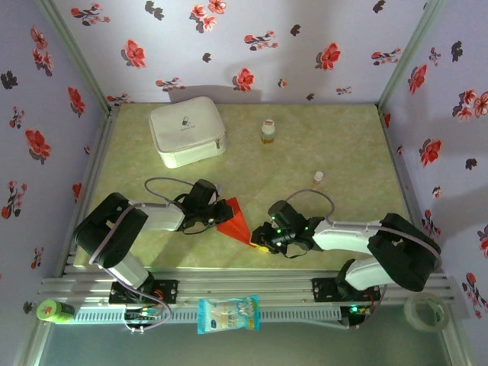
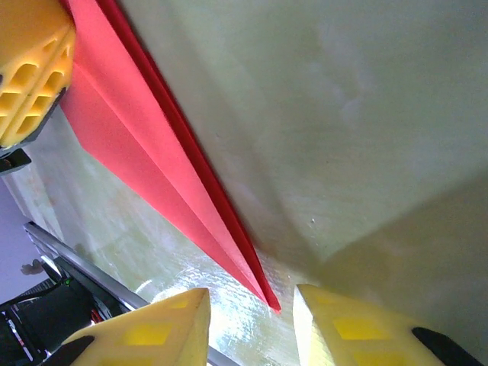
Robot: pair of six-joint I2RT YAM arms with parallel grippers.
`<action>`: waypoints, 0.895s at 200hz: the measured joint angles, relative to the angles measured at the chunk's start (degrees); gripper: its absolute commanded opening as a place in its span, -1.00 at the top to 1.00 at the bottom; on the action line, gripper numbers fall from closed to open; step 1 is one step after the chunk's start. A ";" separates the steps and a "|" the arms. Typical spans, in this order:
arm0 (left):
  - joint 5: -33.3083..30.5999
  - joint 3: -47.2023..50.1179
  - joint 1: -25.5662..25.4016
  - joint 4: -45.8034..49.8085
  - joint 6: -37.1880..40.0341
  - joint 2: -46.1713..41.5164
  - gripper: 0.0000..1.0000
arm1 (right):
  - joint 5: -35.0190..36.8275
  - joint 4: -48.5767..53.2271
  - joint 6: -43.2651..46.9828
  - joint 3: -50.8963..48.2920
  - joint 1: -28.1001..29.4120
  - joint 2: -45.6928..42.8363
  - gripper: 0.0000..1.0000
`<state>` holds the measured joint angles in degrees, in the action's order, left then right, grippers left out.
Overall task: Fold a paper plane with a square sheet of paper (pick it up from the middle)
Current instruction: Turn over the paper at the center of the table.
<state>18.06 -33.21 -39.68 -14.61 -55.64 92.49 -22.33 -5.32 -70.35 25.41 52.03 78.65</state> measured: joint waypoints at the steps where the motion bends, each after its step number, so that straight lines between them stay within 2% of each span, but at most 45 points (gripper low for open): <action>1: 0.02 0.00 0.00 0.02 0.00 0.02 0.83 | 0.00 -0.04 0.00 -0.02 0.00 0.02 0.33; 179: 0.85 1.14 0.61 -2.25 -1.49 0.00 0.83 | -0.13 -3.89 -0.44 -0.39 0.15 1.29 0.34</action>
<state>18.92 -32.08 -39.07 -16.86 -57.12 92.49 -22.46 -9.21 -70.78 25.02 52.18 79.94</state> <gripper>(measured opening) 0.085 0.327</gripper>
